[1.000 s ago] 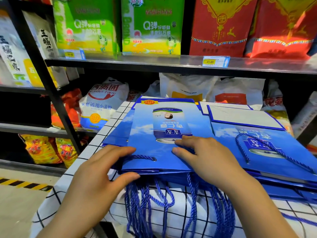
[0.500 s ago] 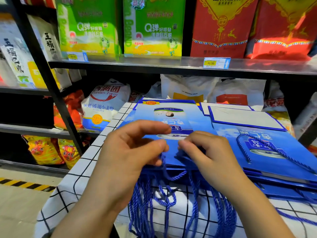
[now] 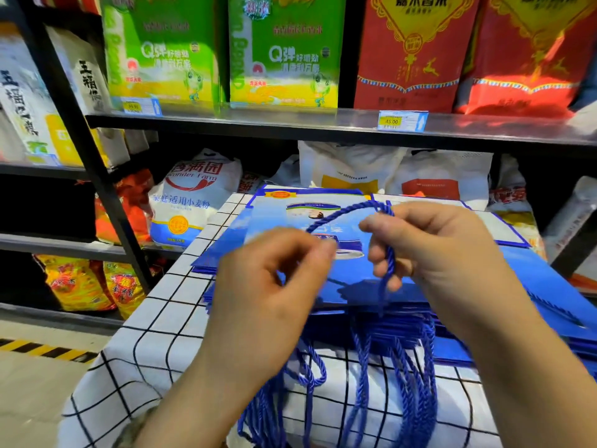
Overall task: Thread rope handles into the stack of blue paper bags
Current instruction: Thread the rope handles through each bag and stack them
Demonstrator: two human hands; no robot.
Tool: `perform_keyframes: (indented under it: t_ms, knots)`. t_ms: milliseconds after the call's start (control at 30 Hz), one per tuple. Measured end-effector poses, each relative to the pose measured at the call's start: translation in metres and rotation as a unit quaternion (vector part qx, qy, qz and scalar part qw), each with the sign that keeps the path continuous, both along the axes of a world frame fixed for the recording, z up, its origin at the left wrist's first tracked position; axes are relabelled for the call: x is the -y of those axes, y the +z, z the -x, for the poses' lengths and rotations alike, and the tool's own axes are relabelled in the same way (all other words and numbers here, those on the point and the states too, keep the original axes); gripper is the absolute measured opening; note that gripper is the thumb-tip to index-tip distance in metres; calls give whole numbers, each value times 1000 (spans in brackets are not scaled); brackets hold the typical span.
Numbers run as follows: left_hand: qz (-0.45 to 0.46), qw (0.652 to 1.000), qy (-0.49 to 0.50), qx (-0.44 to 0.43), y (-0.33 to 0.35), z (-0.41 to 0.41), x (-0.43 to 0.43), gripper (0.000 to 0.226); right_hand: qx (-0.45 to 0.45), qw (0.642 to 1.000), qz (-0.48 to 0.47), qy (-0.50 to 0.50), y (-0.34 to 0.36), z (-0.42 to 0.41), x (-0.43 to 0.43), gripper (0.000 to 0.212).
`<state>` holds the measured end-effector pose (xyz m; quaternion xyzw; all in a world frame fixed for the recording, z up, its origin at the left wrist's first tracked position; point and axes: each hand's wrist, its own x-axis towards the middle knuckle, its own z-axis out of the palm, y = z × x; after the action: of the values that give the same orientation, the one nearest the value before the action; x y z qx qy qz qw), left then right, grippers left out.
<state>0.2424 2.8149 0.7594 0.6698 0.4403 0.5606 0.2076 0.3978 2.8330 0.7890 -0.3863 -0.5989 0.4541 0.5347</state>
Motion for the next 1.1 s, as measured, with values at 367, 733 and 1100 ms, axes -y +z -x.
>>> perform_keyframes:
  t_ms: [367, 733, 1100]
  knots:
    - [55, 987, -53, -139, 8, -30, -17, 29, 89, 996, -14, -17, 10, -12, -19, 9]
    - [131, 966, -98, 201, 28, -23, -46, 18, 232, 970, 63, 29, -8, -37, -7, 12]
    - [174, 960, -122, 183, 23, -26, -50, 17, 225, 974, 31, -15, -7, -31, -20, 9]
